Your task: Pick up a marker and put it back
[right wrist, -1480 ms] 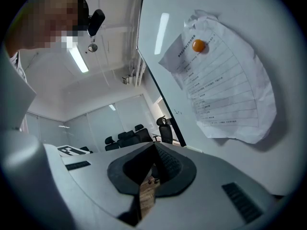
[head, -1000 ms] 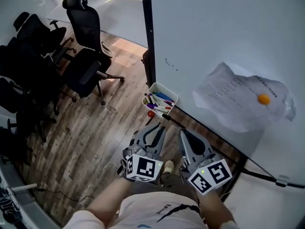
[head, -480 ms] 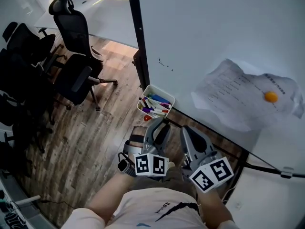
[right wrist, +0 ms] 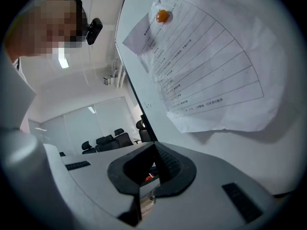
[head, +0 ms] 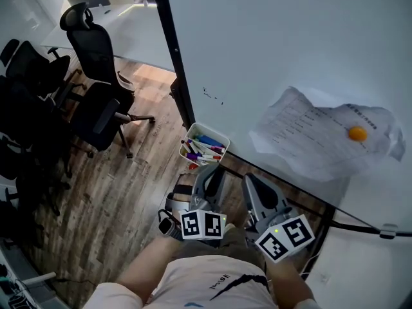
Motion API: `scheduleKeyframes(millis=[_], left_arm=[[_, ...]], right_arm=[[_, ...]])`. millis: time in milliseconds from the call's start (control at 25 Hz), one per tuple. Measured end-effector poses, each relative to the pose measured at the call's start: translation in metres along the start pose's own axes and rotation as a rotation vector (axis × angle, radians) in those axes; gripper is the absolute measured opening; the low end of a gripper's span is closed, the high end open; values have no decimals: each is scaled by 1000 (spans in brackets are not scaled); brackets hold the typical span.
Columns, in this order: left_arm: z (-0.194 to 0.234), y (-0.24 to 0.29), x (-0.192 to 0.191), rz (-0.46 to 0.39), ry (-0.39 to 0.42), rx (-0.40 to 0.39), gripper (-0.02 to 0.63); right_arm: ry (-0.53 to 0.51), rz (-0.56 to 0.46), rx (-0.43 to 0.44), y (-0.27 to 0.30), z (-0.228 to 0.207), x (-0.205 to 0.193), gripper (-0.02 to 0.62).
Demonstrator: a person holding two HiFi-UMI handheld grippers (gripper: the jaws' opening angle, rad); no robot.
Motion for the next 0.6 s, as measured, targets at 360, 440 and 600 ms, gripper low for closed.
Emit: scheduleKeyframes(millis=[360, 440, 600], left_arm=[[18, -31, 39, -32, -48, 49, 84], [22, -41, 50, -41, -63, 63, 84], [31, -63, 71, -61, -108, 96, 84]], right_arm=[[-5, 13, 32, -12, 13, 25, 3], [-8, 14, 42, -17, 17, 30, 3], [-22, 11, 70, -27, 26, 40, 3]])
Point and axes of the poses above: the fingertips, and each gripper's own axes: y forward along the fingers, z to its left, x out of its top, the point moved 2 cm from there along -y, backward along the fingers, and after that the axes turned 2 degrees about -z, right-handed, at the moved point
